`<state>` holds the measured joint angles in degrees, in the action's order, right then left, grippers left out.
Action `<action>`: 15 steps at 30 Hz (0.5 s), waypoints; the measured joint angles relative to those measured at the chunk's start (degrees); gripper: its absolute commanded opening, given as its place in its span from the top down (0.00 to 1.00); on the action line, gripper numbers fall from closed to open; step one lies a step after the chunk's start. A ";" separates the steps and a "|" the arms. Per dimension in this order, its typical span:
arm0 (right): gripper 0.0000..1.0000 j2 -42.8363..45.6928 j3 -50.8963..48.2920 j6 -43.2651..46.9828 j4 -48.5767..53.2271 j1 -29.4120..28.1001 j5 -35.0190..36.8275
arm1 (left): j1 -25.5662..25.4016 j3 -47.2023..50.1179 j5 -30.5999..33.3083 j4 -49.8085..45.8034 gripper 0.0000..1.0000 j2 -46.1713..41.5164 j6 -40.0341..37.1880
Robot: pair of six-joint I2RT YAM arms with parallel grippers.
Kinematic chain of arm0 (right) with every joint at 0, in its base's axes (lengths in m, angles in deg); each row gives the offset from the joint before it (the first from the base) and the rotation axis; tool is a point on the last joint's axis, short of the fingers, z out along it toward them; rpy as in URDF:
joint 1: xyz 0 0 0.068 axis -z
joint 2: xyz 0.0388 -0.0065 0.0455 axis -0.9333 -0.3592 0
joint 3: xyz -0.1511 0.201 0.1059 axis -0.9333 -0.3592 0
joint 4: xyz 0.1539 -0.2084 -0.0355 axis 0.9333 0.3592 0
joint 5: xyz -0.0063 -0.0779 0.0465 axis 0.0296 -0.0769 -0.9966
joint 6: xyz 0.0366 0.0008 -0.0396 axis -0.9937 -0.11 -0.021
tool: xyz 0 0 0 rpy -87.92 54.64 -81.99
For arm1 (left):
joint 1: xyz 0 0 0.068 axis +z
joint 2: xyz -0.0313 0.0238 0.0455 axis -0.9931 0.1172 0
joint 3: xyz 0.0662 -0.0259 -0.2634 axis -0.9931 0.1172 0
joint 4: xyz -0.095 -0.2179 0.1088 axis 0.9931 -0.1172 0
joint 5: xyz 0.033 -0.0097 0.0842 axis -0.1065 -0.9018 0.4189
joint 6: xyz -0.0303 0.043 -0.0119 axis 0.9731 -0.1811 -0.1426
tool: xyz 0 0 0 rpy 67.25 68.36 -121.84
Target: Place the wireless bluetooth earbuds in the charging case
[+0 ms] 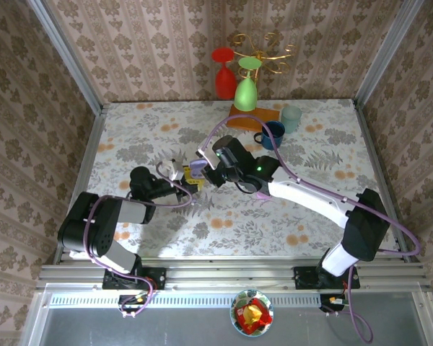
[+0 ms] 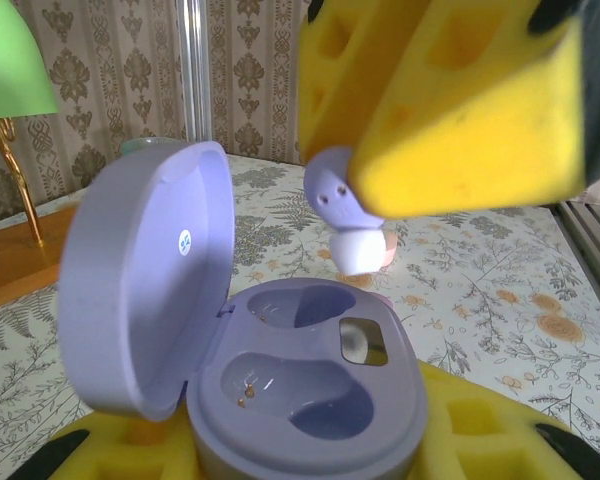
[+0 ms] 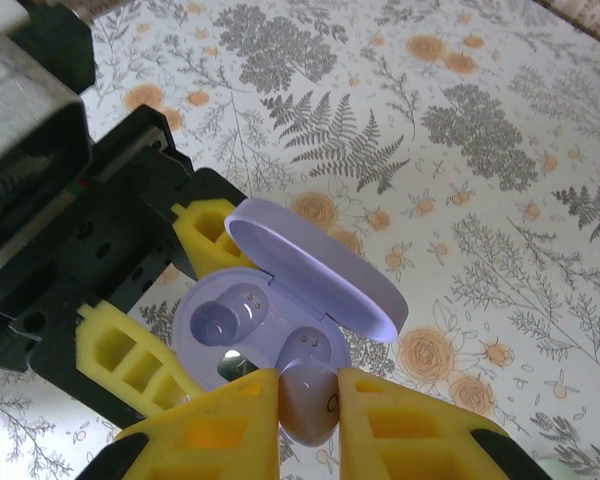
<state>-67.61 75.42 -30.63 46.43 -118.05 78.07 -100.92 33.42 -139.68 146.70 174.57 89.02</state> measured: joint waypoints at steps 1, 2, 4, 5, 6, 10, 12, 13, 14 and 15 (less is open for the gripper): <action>0.80 -0.11 0.00 0.11 0.15 0.02 0.00 | 0.00 0.00 0.00 0.00 0.71 0.00 0.00; 0.81 -0.24 0.02 0.15 0.17 0.02 0.00 | 0.00 0.00 0.00 0.00 0.71 0.00 0.00; 0.80 -0.57 0.13 0.22 0.31 0.00 0.00 | 0.00 0.00 0.00 0.00 0.71 0.00 0.00; 0.81 -0.83 0.37 0.35 0.76 0.00 0.02 | 0.00 0.00 -0.02 0.00 0.71 0.00 0.00; 0.81 -1.07 0.61 0.37 1.05 0.00 0.02 | 0.00 0.00 -0.02 -0.02 0.71 0.00 0.00; 0.81 -1.99 1.40 1.05 1.57 -0.24 0.44 | 0.00 0.00 -0.02 -0.07 0.71 0.00 0.00; 0.81 -2.27 1.70 1.31 1.66 -0.33 0.85 | 0.00 0.00 -0.02 -0.07 0.71 0.00 0.00; 0.81 -2.45 1.81 1.44 1.73 -0.37 1.09 | 0.00 0.00 -0.04 -0.07 0.71 0.00 0.00; 0.81 -2.60 1.84 1.55 1.73 -0.37 1.29 | 0.00 0.00 -0.07 -0.07 0.71 0.00 0.00; 0.81 -2.71 1.86 1.64 1.75 -0.42 1.44 | 0.00 0.00 -0.11 -0.07 0.71 0.00 0.00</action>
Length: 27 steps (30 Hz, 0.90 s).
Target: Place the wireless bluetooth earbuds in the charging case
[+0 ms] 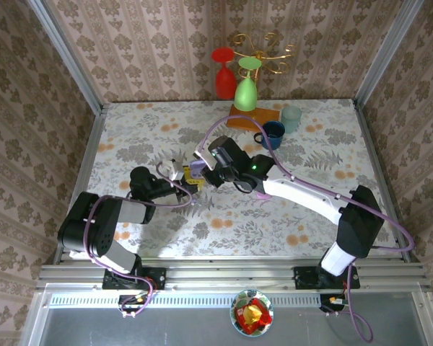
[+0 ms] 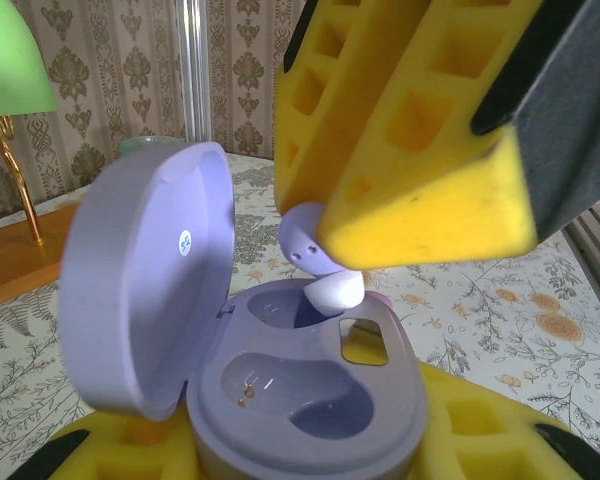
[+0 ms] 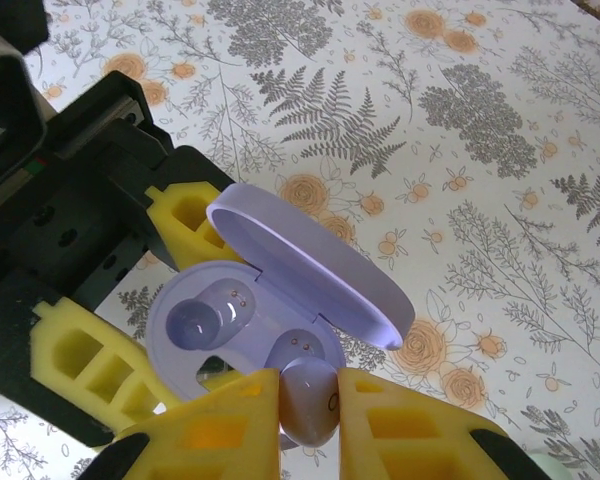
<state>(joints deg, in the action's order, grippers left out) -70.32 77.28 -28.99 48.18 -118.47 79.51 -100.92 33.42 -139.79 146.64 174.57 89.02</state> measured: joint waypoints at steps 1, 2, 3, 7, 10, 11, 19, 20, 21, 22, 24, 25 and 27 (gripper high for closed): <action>0.81 -0.22 0.00 0.00 0.13 0.00 0.11 | -0.02 0.00 -0.09 0.02 0.71 -0.04 0.00; 0.81 -0.48 0.04 0.00 0.07 -0.02 0.13 | -0.02 0.00 -0.13 -0.13 0.71 -0.07 0.00; 0.81 -0.66 0.13 0.00 0.07 -0.07 0.28 | -0.02 0.00 -0.11 -0.37 0.71 -0.07 0.00; 0.77 -0.79 0.37 0.31 0.28 -0.28 0.55 | 0.00 0.00 -0.15 -0.39 0.71 -0.13 0.00; 0.64 -0.81 0.57 0.98 0.72 -0.28 0.24 | 0.00 0.00 -0.15 -0.37 0.70 -0.31 0.00; 0.61 -0.81 0.59 1.14 0.94 -0.26 -0.02 | 0.00 0.00 -0.15 -0.35 0.70 -0.37 0.00; 0.48 1.99 -1.88 -1.79 -2.08 -0.26 -0.61 | 0.46 0.00 0.13 -0.13 0.69 -0.46 0.00; 0.47 3.34 -3.48 -2.89 -3.61 -0.13 -0.61 | 0.83 0.00 0.24 -0.02 0.69 -0.46 0.00; 0.46 5.31 -5.95 -4.46 -5.97 0.07 -0.70 | 1.38 -0.02 0.48 0.02 0.69 -0.46 0.02; 0.45 7.41 -8.52 -6.58 -8.11 0.39 -0.94 | 2.10 -0.02 0.76 0.04 0.70 -0.46 0.02; 0.44 10.82 -13.40 -11.47 -12.68 1.81 -2.34 | 3.65 -0.04 1.53 0.04 0.70 -0.46 0.02; 0.44 12.07 -15.72 -14.53 -15.17 2.89 -3.30 | 4.59 -0.13 1.99 0.04 0.70 -0.46 0.04; 0.43 12.81 -19.04 -20.04 -19.12 4.74 -5.25 | 6.38 -0.44 2.78 0.02 0.70 -0.57 0.04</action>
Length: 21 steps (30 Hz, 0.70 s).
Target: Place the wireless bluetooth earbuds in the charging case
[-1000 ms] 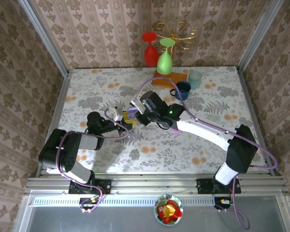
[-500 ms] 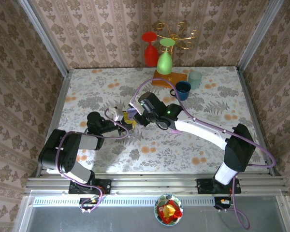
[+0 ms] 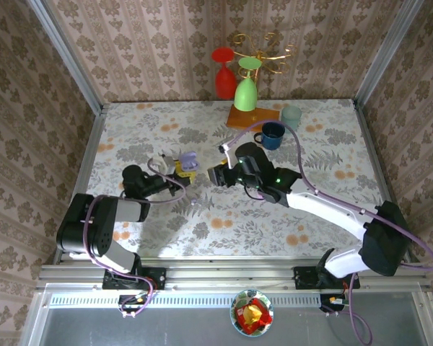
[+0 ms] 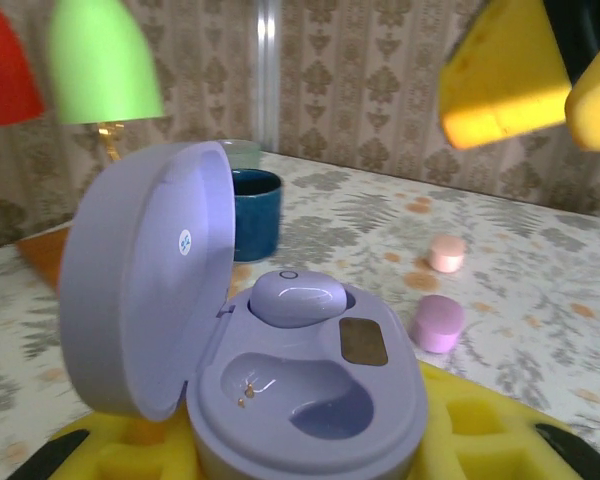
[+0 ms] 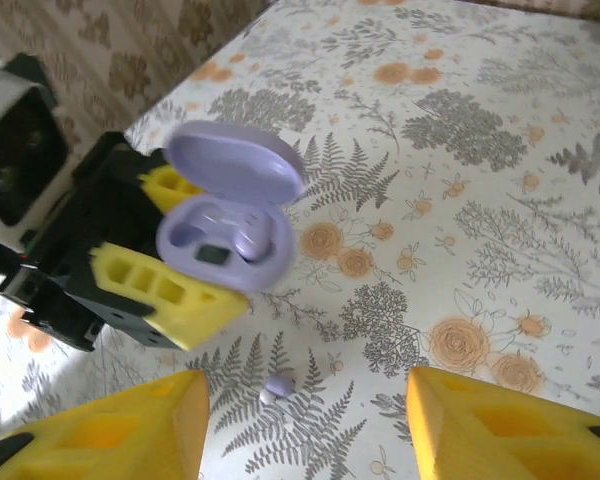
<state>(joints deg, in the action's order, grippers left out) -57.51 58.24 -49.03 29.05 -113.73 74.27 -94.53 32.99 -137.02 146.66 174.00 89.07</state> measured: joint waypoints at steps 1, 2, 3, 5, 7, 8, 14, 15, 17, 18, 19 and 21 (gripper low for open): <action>0.43 -0.28 -1.14 -2.54 -1.20 0.90 -1.03 | 0.90 -0.15 0.39 0.00 0.70 -0.24 0.02; 0.43 -0.87 -1.64 -4.55 -1.70 1.62 -2.14 | 1.66 -0.31 0.68 0.00 0.70 -0.63 0.04; 0.44 -1.95 -1.75 -6.45 -1.90 2.21 -3.50 | 2.47 -0.42 1.01 0.00 0.70 -1.25 0.11; 0.47 -4.66 -1.20 -9.66 -2.01 2.84 -6.05 | 3.43 -0.55 1.49 0.00 0.70 -2.75 0.24; 0.49 -8.96 0.92 -12.68 -0.28 3.19 -8.48 | 4.04 -0.57 2.01 0.04 0.70 -4.61 0.26; 0.49 -11.04 2.21 -13.99 0.81 3.28 -9.33 | 4.28 -0.59 2.12 0.07 0.70 -5.22 0.26; 0.54 -23.52 7.67 -23.85 2.93 3.23 -16.41 | 6.56 -0.66 2.99 0.22 0.70 -6.64 0.57; 0.54 -25.20 7.80 -25.40 2.91 3.08 -17.51 | 6.80 -0.66 3.17 0.22 0.70 -6.64 0.70; 0.56 -28.02 8.22 -27.47 2.97 2.54 -18.95 | 7.06 -0.66 3.37 0.22 0.70 -6.64 0.79; 0.56 -29.44 8.63 -28.48 3.04 2.12 -19.52 | 7.19 -0.66 3.37 0.22 0.70 -6.67 0.87; 0.56 -30.58 9.14 -29.22 3.04 1.73 -20.15 | 7.26 -0.66 3.41 0.22 0.70 -6.64 0.87; 0.57 -32.52 10.29 -30.51 3.02 0.98 -21.16 | 7.41 -0.66 3.50 0.22 0.69 -6.64 0.90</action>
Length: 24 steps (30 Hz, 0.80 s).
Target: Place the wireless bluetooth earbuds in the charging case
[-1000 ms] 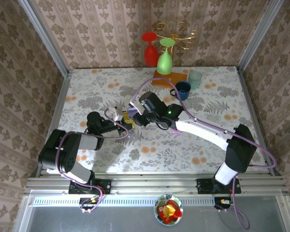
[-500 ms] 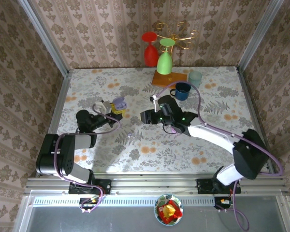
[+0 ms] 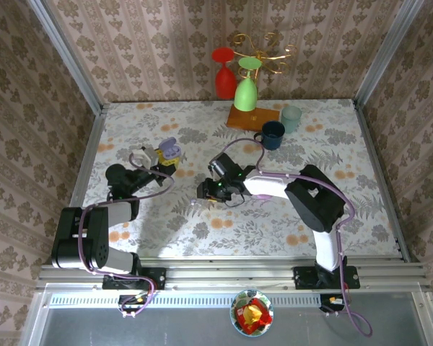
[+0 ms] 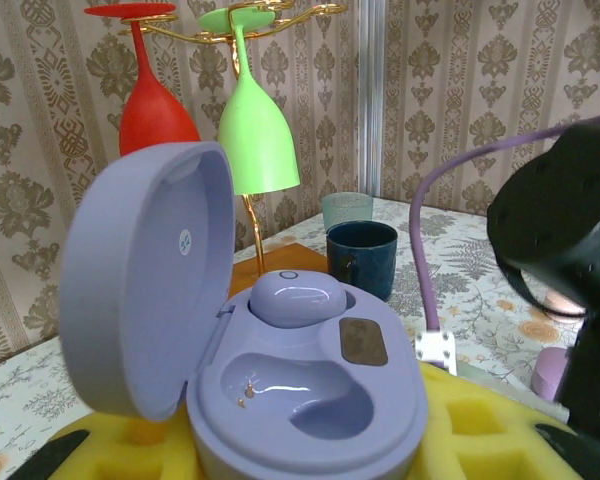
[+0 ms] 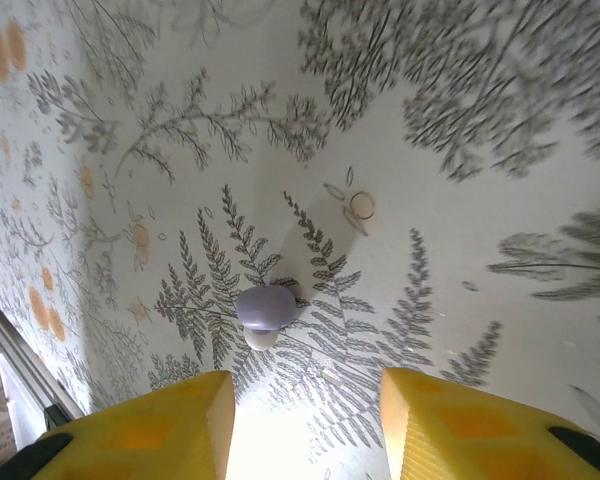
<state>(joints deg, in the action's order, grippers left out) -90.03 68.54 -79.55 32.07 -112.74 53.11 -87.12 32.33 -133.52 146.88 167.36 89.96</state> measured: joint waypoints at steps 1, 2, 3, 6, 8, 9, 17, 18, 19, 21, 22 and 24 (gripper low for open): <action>0.57 -0.79 0.63 -0.61 -0.07 -0.33 -0.59 | 0.17 0.00 0.02 0.00 0.70 0.00 0.00; 0.57 -1.42 1.20 -0.98 -0.09 -0.55 -0.96 | 0.33 0.00 0.09 0.00 0.70 -0.02 0.00; 0.57 -2.12 1.88 -1.38 -0.15 -0.79 -1.33 | 0.55 0.00 0.09 0.00 0.69 -0.02 0.02; 0.57 -3.48 3.06 -2.51 -0.55 -1.27 -2.62 | 0.59 0.00 0.11 0.00 0.70 -0.02 0.04; 0.58 -4.20 3.63 -2.93 -0.66 -1.27 -3.23 | 0.59 0.00 0.09 0.00 0.70 -0.02 0.04; 0.59 -4.59 3.96 -3.13 -0.70 -1.27 -3.43 | 0.61 0.00 0.09 0.00 0.69 -0.04 0.07; 0.64 -7.98 8.48 -2.84 0.66 -1.20 -4.00 | 0.96 0.00 0.09 0.00 0.69 -0.57 0.46; 0.65 -8.31 9.25 -2.40 1.20 -1.20 -3.82 | 0.96 0.00 0.09 0.00 0.69 -0.63 0.46; 0.65 -8.70 10.03 -2.08 1.75 -1.20 -3.69 | 0.96 0.00 0.09 0.00 0.69 -0.66 0.46; 0.65 -9.55 11.58 -1.16 3.04 -1.09 -3.58 | 0.96 0.00 0.09 0.00 0.69 -0.66 0.48; 0.65 -10.10 12.46 -0.66 3.80 -1.05 -3.61 | 0.96 0.00 0.09 0.00 0.69 -0.66 0.46; 0.65 -11.10 14.08 0.52 5.53 -1.05 -3.63 | 0.96 0.00 0.09 0.00 0.69 -0.66 0.48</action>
<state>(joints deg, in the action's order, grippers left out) -101.14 82.61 -79.02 37.60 -113.79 49.48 -86.16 32.33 -133.43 146.88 166.70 90.45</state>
